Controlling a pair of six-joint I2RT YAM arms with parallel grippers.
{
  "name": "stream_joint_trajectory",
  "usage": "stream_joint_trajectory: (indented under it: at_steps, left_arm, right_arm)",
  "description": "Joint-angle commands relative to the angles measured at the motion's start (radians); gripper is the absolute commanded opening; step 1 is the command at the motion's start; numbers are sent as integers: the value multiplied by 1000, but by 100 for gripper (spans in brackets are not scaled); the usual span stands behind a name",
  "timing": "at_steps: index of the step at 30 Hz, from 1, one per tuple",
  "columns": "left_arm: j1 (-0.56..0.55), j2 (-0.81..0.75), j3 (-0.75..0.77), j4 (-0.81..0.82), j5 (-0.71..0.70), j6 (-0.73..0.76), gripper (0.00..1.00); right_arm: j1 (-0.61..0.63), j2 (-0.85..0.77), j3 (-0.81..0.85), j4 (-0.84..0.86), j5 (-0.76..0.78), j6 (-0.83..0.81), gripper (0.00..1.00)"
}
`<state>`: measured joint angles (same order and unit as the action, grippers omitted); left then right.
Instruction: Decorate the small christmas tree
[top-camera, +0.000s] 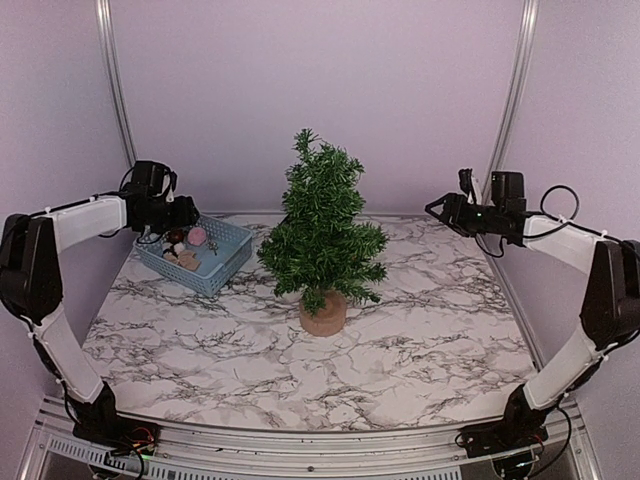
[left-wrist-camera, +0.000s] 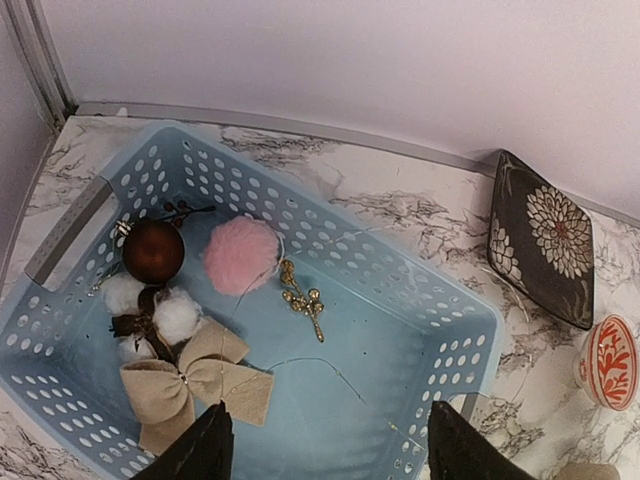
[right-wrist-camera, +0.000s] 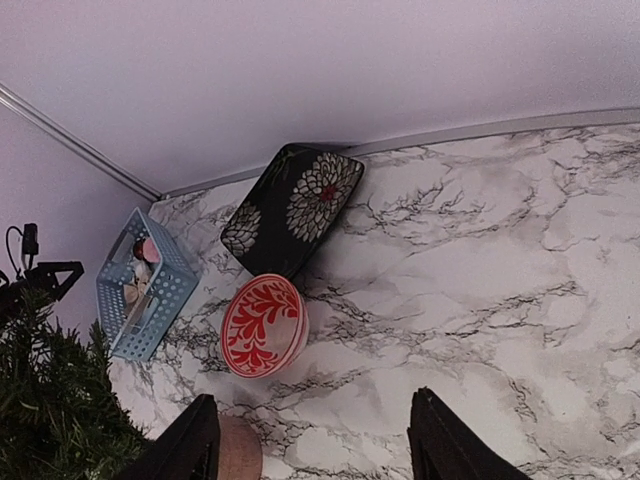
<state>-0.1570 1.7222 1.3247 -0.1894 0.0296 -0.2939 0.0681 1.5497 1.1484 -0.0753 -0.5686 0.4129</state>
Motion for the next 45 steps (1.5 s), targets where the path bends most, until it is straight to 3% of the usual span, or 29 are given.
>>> stream_joint_trajectory:
  at_steps: [1, 10, 14, 30, 45]
  left_arm:
    - [-1, 36, 32, -55, 47, 53, 66]
    - [13, 183, 139, -61, 39, 271, 58]
    - [37, 218, 161, -98, 13, 265, 51]
    - [54, 419, 291, -95, -23, 332, 37]
    - [56, 514, 348, -82, -93, 337, 27]
  right_arm:
    - [44, -45, 4, 20, 7, -94, 63]
    - [57, -60, -27, 37, -57, -110, 63]
    - [56, -46, -35, 63, -74, -98, 63]
    - [56, 33, -29, 147, -105, -53, 62]
    - [56, 87, 10, 158, -117, -44, 60]
